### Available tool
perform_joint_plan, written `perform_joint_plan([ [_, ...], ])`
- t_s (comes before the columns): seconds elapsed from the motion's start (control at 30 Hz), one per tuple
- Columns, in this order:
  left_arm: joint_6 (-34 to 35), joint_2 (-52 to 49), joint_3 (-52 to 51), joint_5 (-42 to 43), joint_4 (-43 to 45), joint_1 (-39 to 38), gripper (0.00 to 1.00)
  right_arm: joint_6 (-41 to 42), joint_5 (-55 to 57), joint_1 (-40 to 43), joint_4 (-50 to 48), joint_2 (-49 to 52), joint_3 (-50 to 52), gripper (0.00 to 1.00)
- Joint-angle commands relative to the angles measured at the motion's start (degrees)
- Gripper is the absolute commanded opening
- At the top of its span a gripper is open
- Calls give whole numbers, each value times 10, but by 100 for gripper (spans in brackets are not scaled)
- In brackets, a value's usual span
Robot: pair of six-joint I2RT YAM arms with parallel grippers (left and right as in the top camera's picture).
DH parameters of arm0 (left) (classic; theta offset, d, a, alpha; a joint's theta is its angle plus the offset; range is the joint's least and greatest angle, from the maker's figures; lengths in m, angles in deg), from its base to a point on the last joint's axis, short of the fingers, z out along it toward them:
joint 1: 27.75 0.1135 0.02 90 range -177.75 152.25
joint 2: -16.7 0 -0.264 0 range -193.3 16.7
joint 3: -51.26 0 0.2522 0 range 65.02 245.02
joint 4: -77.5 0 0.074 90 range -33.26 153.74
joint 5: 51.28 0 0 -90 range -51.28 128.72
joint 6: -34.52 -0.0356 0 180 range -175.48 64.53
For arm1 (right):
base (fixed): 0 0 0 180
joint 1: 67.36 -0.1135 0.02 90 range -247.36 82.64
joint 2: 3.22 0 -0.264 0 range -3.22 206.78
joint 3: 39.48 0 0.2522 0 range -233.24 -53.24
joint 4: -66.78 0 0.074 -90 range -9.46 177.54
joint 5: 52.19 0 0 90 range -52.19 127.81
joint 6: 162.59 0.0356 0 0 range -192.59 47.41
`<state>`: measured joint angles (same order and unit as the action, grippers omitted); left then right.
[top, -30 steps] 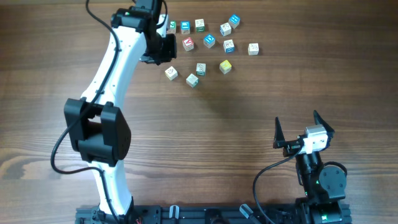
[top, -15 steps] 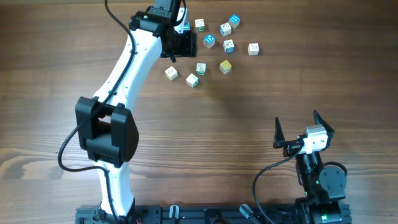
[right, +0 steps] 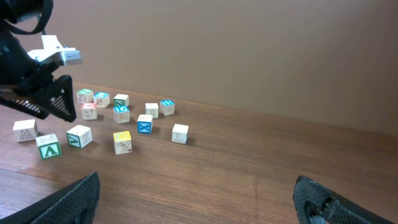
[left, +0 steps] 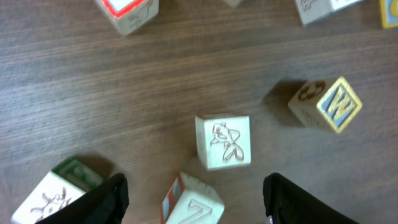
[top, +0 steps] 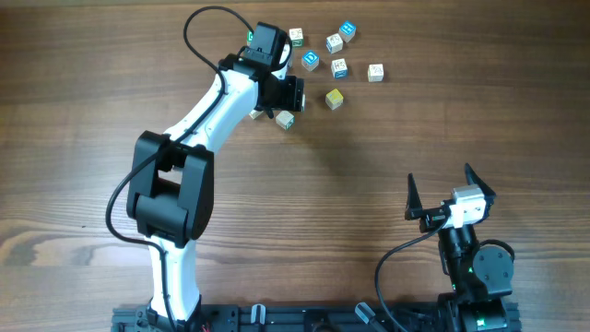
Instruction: Form a horizontal line
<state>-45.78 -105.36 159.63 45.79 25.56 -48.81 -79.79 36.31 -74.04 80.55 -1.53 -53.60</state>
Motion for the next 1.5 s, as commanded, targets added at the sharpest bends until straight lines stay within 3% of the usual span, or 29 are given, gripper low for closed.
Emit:
perform_joint_plan([
  [0.0, -3, -15, -16, -7, 45, -8, 71, -3, -7, 2, -1, -3, 0, 100],
  [0.3, -3, -46, -16, -61, 63, -27, 75, -3, -7, 2, -1, -3, 0, 100],
  [0.4, -3, -46, -17, -61, 58, -27, 61, -3, -7, 2, -1, -3, 0, 100],
  [0.83, -3, -46, -18, -61, -5, -27, 63, -3, -7, 2, -1, -3, 0, 99],
  [1.3, -3, -46, -18, -61, -16, -27, 36, -3, -7, 2, -1, -3, 0, 100],
  [1.43, -3, -46, -18, -61, -20, -27, 36, -3, -7, 2, -1, -3, 0, 100],
  [1.47, -3, -46, -18, -61, -22, -27, 41, -3, -7, 2, -1, -3, 0, 100],
])
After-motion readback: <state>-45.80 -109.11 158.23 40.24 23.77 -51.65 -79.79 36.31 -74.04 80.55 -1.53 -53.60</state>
